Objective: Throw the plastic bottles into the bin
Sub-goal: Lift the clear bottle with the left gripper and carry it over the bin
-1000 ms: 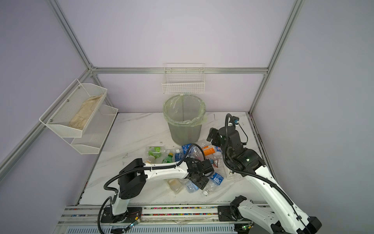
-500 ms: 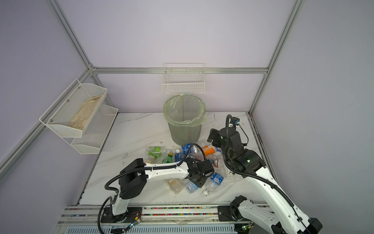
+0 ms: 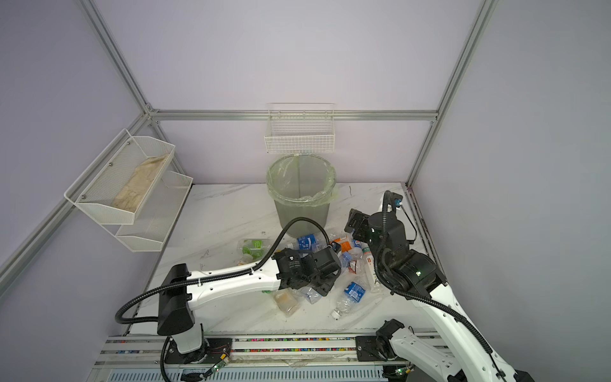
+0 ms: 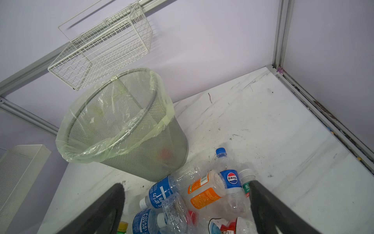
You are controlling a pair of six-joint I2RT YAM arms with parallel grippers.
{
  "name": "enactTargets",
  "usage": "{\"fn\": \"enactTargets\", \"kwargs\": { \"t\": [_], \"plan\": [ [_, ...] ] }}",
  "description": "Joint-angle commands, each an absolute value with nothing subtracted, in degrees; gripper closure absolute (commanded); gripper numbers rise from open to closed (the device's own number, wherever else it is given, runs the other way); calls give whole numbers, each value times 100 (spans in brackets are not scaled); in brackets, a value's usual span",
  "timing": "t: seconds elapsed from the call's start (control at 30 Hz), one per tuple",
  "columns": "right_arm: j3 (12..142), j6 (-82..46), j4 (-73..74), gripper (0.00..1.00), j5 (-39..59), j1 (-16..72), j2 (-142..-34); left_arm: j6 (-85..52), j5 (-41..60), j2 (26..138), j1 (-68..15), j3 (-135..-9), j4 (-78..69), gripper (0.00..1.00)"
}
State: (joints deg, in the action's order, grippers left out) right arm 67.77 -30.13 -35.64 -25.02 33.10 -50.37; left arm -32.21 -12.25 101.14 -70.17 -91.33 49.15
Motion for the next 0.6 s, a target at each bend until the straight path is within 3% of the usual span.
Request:
{"fn": "enactTargets", "kwargs": {
  "t": [0.0,0.2,0.57],
  "plan": [
    [6928,-2997,-3683,3,-2766,3292,-4907,-2967,-1741,9465,-7032,-9356,4881,54],
    [6875,-2956,-3662,3,-2839,3289,-4741,-2844,-2681,7927,-7031,-8667,4445,59],
    [6904,-2927,-3612,3,-2663,3287,-4891,-2158,-3721,4206,-7027,-6254,1954,60]
  ]
}}
